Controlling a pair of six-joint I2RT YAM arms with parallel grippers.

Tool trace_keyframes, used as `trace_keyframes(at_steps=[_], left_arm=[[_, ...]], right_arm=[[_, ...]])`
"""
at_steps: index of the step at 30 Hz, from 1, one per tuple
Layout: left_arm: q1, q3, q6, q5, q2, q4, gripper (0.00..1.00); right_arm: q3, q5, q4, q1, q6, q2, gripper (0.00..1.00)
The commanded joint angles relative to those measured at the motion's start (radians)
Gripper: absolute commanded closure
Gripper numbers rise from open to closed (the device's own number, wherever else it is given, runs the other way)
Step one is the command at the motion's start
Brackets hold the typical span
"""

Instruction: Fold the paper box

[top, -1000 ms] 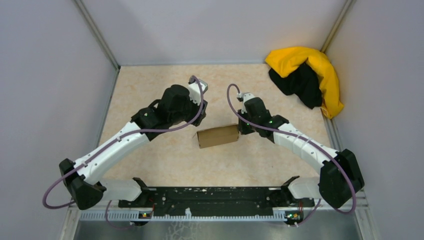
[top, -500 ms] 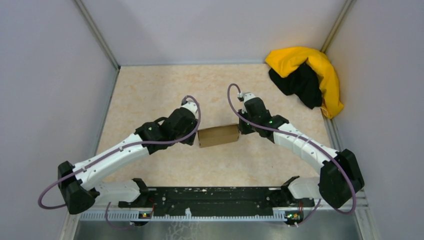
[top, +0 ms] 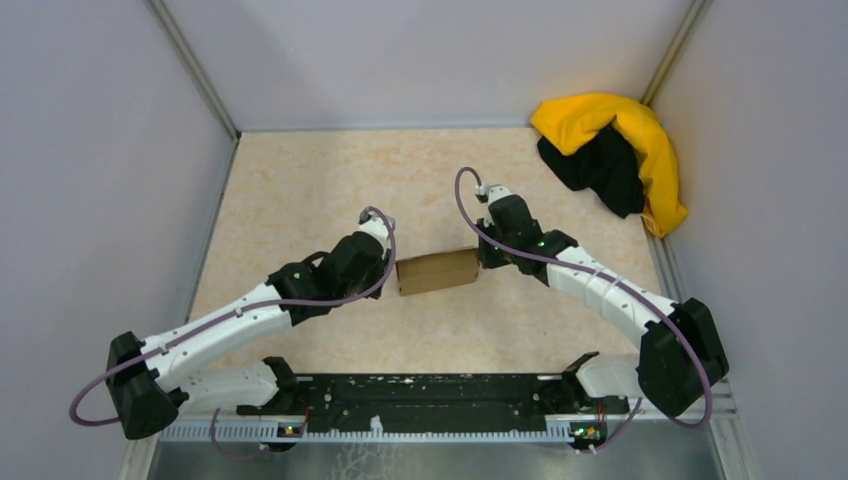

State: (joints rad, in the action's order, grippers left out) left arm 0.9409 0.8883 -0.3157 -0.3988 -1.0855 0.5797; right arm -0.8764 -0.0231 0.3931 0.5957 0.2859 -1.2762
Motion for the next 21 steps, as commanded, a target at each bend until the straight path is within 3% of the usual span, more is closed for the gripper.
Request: trace_keyframes(at_steps=[1, 21], left_arm=[[0.006, -0.029, 0.033, 0.015, -0.014, -0.091, 0.57], [0.007, -0.04, 0.037, -0.045, -0.076, -0.201, 0.45]], right_arm=[[-0.019, -0.015, 0.004, 0.01, 0.006, 0.014, 1.0], [-0.002, 0.004, -0.009, 0.01, 0.013, 0.024, 1.0]])
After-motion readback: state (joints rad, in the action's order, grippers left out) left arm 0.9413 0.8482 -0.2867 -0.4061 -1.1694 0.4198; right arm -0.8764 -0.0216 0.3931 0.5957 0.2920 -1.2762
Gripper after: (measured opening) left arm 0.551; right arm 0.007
